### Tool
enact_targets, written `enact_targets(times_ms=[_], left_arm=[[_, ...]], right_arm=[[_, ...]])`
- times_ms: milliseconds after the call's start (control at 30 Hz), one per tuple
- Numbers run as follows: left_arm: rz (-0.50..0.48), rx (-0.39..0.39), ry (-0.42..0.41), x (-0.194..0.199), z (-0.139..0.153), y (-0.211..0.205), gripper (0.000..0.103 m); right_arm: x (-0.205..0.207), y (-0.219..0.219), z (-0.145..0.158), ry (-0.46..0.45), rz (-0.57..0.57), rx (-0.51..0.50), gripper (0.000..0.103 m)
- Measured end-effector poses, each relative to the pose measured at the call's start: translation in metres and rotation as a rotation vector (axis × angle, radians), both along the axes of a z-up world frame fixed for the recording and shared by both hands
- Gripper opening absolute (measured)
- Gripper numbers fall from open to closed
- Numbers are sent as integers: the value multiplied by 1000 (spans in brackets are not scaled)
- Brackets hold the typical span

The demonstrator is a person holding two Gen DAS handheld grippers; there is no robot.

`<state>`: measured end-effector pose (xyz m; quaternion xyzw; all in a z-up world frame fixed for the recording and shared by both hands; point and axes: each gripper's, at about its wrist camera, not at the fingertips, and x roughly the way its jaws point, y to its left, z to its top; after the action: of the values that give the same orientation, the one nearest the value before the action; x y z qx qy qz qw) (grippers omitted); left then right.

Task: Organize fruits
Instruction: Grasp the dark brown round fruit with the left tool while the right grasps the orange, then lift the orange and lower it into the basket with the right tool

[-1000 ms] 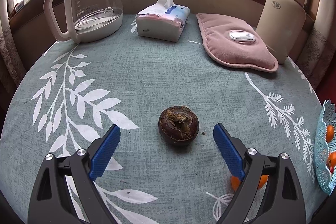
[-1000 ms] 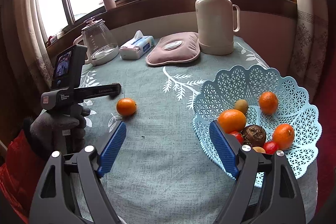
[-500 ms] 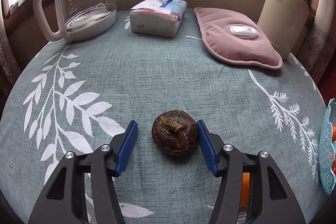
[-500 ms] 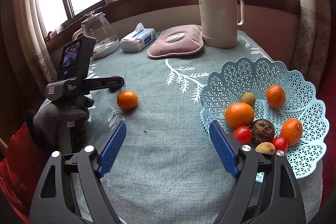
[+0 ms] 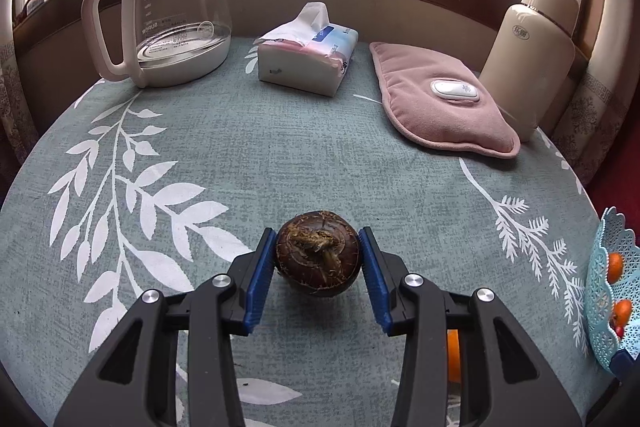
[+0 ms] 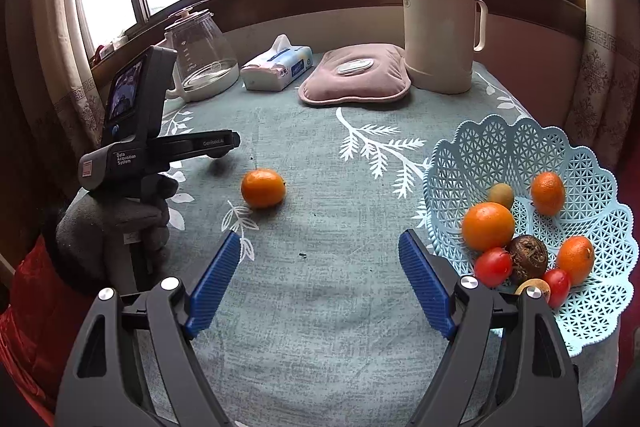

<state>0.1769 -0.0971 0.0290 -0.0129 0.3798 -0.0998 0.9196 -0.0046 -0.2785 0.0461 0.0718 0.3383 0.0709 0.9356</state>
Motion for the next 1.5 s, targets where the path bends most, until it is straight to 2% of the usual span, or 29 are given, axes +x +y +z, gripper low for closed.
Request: enact_targets(times_ms=[267,433,800,1100,1267,1500], left_arm=[[46,13,-46,-8,7,13,42],[73,-3,-42,-6,7,21,42],[89,-24,-22,-3,3,25,42],[98,-44,-15,-3,3,30,42],[92,-48,-14,-3,3,29,42],[90,-49,-12,-3,3,29,42]], right_arm=[[27,28,-5,31,56,-17,83],[51,39,-13,74,74,-5,83],[95,63,-27,122,79,-48,82],[114,67,-40,159,58,-71,64],[115,70,-41,158,42,-105,51],[113,72,-41,149,42,-126,44]])
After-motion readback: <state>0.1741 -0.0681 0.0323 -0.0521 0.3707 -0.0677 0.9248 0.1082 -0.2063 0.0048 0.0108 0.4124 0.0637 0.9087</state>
